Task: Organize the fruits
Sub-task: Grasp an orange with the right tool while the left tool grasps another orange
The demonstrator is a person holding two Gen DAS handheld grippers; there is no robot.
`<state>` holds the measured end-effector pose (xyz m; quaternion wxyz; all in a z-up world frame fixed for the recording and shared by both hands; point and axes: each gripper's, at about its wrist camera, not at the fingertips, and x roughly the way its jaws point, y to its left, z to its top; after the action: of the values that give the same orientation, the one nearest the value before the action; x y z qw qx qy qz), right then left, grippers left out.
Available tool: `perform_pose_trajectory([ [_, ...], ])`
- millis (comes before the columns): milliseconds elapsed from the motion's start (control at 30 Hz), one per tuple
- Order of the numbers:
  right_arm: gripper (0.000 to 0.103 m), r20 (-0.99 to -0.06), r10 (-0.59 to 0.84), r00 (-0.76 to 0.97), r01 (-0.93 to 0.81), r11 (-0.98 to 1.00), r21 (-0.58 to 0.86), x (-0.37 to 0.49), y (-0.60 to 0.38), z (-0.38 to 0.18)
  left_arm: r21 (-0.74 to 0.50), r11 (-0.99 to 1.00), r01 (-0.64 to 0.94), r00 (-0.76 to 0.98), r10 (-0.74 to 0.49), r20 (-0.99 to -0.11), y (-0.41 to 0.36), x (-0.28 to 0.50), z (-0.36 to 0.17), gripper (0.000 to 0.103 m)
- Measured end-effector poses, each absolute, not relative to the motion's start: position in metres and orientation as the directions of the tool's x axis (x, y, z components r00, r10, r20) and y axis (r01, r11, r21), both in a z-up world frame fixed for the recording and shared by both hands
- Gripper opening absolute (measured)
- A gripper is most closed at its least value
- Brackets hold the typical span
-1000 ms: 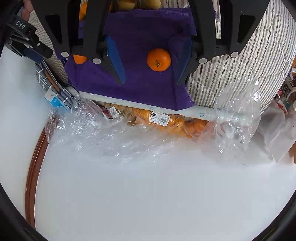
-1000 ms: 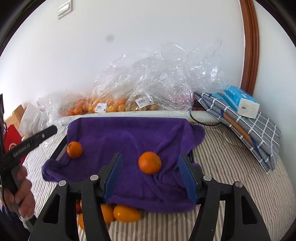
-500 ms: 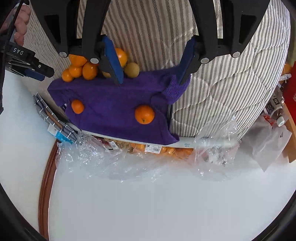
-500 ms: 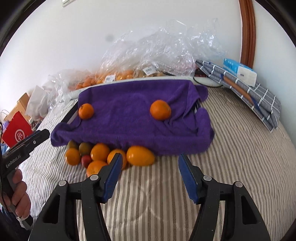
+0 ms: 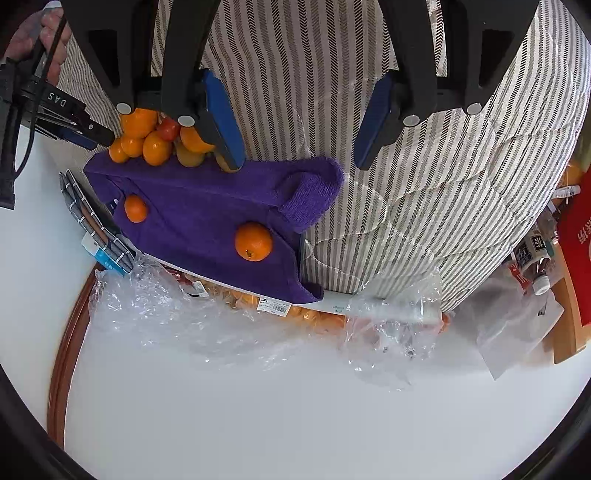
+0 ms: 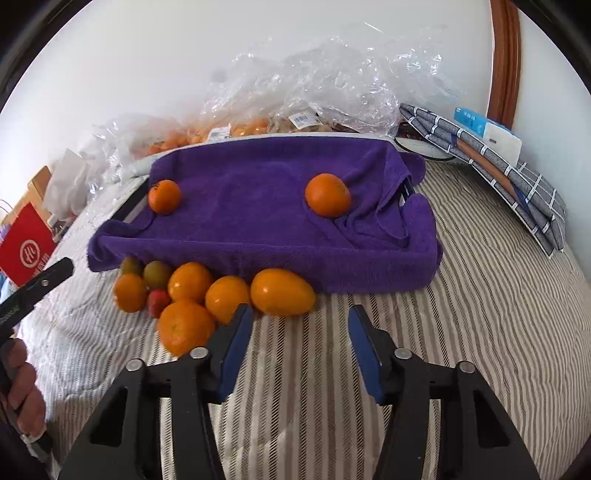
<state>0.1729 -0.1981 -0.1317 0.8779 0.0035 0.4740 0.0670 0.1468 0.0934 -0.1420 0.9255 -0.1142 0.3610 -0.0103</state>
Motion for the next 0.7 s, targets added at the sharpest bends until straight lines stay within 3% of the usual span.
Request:
perform_pose_trajectory([
  [367, 0.051, -0.846, 0.178, 0.503, -0.227, 0.971, 0.069, 0.196, -0.185, -0.147, -0.223, 0.973, -0.060, 0.712, -0.115, -0.693, 0.092, 0.152, -0.150, 0.060],
  [400, 0.049, -0.848, 0.177, 0.500, -0.228, 0.971, 0.068, 0.198, -0.185, -0.148, -0.217, 0.975, -0.054, 0.709, -0.116, -0.696, 0.090, 0.152, -0.150, 0.060],
  [467, 0.033, -0.855, 0.199, 0.480, -0.234, 0.968, 0.095, 0.201, -0.185, -0.153, -0.205, 0.978, -0.035, 0.696, -0.123, -0.708, 0.085, 0.154, -0.153, 0.060],
  [700, 0.033, -0.836, 0.211, 0.506, -0.233, 0.967, 0.102, 0.183, -0.197, -0.144, -0.285, 0.956, 0.062, 0.634, -0.258, -0.729, 0.063, 0.162, -0.156, 0.059],
])
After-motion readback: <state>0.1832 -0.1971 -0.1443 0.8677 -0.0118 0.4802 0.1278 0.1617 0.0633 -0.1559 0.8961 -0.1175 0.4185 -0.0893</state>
